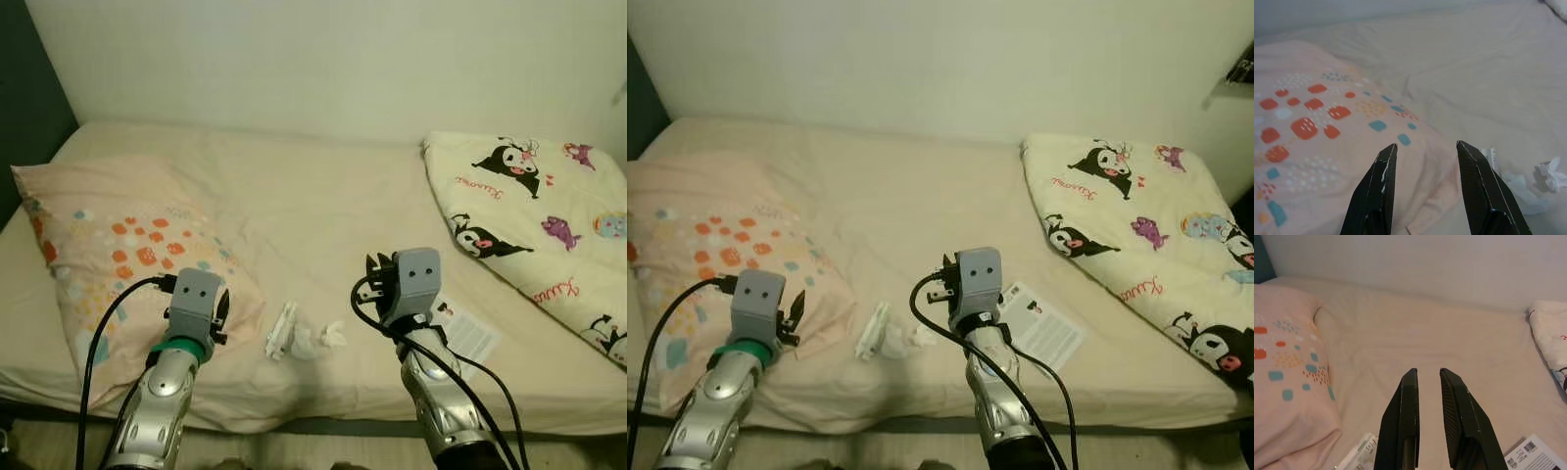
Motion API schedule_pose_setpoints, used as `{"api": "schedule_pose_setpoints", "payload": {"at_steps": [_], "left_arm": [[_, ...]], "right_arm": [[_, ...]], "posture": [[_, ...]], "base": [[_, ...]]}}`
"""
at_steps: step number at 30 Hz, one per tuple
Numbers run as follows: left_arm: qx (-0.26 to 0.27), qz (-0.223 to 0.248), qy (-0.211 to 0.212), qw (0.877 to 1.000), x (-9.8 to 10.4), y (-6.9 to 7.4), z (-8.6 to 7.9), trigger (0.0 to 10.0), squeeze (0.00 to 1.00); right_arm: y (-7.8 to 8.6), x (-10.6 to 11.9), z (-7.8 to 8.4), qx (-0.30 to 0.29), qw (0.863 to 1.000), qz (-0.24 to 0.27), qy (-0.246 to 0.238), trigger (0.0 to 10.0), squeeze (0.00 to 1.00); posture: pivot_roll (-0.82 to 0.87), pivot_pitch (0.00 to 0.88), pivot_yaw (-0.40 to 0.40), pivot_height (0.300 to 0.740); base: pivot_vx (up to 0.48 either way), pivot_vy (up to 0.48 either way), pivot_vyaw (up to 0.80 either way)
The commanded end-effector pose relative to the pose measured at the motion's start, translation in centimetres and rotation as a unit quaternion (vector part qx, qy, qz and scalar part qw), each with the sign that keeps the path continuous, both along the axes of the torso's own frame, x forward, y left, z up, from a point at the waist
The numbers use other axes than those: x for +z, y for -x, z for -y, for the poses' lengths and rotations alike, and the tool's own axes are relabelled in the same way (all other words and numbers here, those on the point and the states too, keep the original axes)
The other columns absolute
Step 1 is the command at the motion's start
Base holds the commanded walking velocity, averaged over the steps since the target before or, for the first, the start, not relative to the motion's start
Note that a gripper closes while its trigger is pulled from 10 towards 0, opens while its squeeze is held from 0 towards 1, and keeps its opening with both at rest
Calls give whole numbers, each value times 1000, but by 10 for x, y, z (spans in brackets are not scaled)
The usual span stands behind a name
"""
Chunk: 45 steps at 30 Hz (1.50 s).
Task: Clean up the room
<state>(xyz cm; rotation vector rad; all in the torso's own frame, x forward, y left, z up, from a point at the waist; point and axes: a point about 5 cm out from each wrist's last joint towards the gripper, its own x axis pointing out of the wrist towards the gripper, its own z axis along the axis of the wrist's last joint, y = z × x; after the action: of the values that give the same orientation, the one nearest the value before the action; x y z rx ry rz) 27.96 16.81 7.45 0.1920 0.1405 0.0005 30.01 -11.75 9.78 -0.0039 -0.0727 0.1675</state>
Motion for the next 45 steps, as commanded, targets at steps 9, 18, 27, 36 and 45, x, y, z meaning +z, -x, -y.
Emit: {"api": "schedule_pose_setpoints", "payload": {"at_steps": [9,18,27,36,45], "left_arm": [[-9,0,19,1000,0,-5,11,10000,0],[-8,15,25,1000,9,-11,14,10000,0],[-5,-2,16,1000,8,-15,15,10000,0],[-22,-54,-21,998,-8,-34,36,10000,706],[-38,-70,-21,997,-9,-47,48,10000,1000]], "right_arm": [[3,-8,3,1,1000,-14,6,10000,0],[4,-9,2,13,1000,-18,1,10000,0],[5,-12,-2,28,999,-25,-6,10000,0],[8,-15,-14,75,996,-39,-12,10000,0],[12,-16,-11,72,996,-42,-9,10000,0]], "posture": [[-53,14,-37,605],[-56,22,-31,565],[-40,63,-30,540],[-32,135,-51,515],[-59,152,-49,515]], "base": [[0,0,0],[0,0,0],[0,0,0],[0,0,0],[0,0,0]]}}
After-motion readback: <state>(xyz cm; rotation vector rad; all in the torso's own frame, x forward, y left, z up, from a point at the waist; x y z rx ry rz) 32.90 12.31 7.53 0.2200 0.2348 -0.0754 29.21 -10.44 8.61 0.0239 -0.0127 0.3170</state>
